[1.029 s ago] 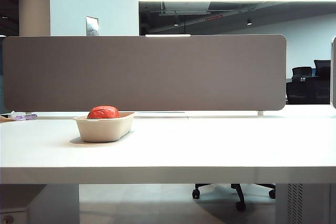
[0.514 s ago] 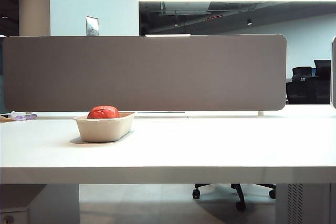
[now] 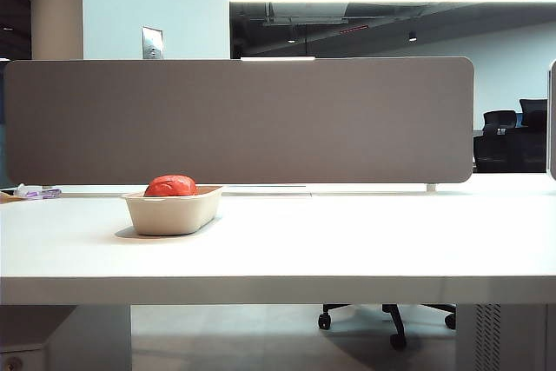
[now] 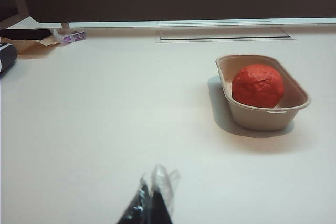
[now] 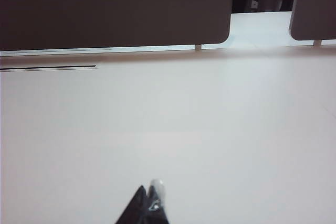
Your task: Pick up the orange and place it into the paper lunchbox.
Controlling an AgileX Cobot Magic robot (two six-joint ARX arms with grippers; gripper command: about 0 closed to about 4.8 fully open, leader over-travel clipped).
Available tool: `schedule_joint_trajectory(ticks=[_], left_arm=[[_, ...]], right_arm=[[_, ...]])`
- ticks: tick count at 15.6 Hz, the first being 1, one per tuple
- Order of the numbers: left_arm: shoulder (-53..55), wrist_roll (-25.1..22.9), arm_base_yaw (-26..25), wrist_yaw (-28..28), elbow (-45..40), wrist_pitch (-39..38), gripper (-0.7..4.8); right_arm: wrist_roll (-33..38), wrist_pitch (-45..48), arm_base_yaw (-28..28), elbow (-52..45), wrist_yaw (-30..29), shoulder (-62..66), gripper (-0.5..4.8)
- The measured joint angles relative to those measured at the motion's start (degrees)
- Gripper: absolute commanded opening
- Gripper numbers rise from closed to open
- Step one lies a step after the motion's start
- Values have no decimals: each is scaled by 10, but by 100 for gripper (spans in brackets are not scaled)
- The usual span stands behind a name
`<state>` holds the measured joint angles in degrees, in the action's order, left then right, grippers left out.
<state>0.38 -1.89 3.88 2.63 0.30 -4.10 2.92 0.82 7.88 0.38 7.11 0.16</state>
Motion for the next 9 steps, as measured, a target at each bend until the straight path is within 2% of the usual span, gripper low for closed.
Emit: schedule_joint_trajectory(ticks=[1, 9], left_arm=[[0, 0, 0, 0, 0, 0, -1], [0, 0, 0, 0, 0, 0, -1]], right_arm=[[0, 0, -18, 0, -14, 0, -5], [0, 0, -18, 0, -14, 0, -5]])
